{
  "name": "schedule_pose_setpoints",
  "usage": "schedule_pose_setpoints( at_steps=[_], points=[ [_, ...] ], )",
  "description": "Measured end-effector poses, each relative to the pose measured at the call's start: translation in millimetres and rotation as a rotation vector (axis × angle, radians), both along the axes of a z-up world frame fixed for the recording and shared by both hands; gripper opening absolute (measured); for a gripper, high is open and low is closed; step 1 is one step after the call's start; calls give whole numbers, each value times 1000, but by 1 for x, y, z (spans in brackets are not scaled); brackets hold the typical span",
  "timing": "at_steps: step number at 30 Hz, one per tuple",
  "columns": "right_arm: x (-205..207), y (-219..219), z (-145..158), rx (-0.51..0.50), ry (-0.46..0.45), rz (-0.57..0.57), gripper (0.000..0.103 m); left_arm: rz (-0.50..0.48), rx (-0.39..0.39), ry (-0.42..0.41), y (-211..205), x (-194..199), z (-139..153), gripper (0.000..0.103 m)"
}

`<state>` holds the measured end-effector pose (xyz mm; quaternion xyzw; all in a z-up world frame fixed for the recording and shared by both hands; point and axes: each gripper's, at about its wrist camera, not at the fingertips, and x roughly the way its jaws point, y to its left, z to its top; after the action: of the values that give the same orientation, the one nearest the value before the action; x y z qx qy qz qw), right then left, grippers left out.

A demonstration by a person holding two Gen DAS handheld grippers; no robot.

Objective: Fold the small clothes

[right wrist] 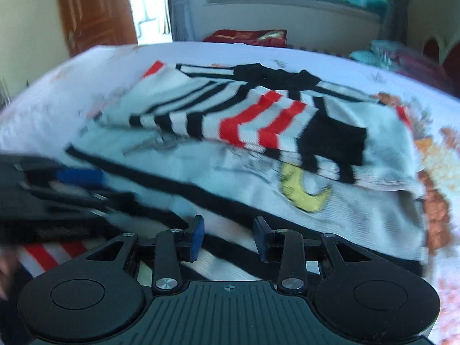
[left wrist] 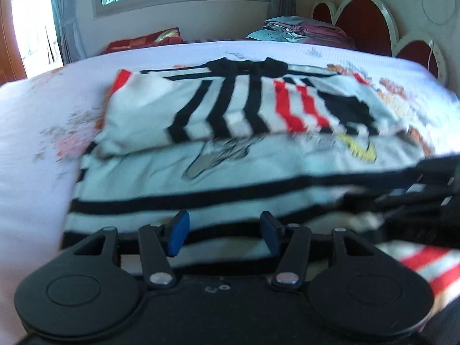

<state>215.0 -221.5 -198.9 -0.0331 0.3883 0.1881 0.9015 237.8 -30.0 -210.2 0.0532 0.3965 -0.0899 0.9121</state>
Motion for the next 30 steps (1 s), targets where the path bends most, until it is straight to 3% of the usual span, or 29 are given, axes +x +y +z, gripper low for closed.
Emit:
schedule_pose_setpoints(
  at_steps=[3, 8, 13, 19, 23, 30],
  points=[
    [-12, -20, -6, -43, -19, -30, 36, 39, 7, 11, 23, -17, 1, 55],
    [-28, -38, 6, 5, -2, -99, 36, 91, 6, 36, 42, -37, 10, 52],
    [-53, -11, 24, 96, -6, -87, 36, 9, -61, 2, 24, -48, 24, 53],
    [-82, 17, 8, 7, 49, -122, 36, -57, -32, 16, 28, -72, 5, 53],
    [-111, 3, 5, -101, 7, -192, 36, -75, -19, -5, 52, -101, 2, 55],
    [-145, -14, 22, -41, 6, -308, 36, -33, -71, 18, 66, -118, 11, 55]
  ],
)
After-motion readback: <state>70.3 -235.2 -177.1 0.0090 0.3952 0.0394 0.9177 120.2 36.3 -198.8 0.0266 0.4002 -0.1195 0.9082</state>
